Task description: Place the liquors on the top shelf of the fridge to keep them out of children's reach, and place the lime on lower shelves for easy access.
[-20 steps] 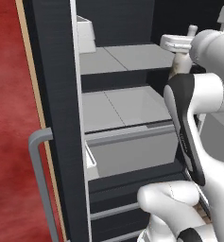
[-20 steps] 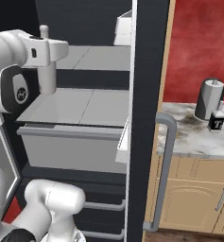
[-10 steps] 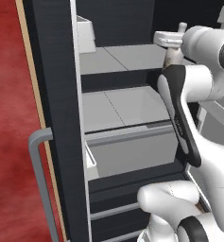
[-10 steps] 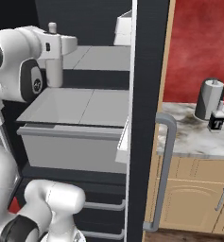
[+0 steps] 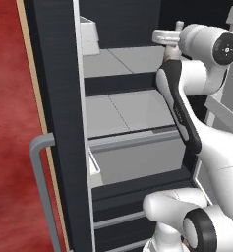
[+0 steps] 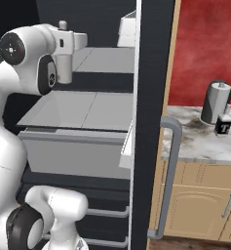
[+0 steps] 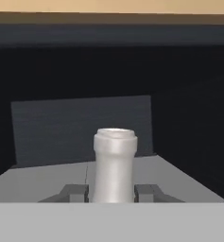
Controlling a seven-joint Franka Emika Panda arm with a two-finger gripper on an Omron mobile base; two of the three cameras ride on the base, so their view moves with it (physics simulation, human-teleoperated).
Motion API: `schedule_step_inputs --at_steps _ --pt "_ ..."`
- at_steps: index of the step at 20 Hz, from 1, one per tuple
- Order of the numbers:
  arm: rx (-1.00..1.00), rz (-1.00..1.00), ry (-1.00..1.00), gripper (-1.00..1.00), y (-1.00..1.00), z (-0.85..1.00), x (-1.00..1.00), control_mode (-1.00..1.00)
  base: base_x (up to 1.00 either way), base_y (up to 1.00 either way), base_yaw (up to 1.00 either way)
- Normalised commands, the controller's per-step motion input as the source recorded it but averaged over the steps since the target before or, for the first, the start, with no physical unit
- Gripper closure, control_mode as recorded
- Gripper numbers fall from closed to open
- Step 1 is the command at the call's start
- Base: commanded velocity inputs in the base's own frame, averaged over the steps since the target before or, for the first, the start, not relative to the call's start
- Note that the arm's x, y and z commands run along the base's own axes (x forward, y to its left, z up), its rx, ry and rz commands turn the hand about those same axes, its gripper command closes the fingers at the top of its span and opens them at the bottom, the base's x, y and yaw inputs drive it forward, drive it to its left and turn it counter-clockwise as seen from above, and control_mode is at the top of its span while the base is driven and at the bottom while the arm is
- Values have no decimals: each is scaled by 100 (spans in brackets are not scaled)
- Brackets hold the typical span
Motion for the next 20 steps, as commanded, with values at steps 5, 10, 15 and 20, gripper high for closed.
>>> schedule_step_inputs --at_steps 5,10,15,20 --pt "-2 3 0 100 4 0 50 -100 0 0 0" --pt "-1 3 -4 100 2 0 46 -100 0 0 0" --pt "0 3 -7 100 0 0 46 -100 0 0 0" --pt "0 2 -5 100 0 0 49 -100 0 0 0"
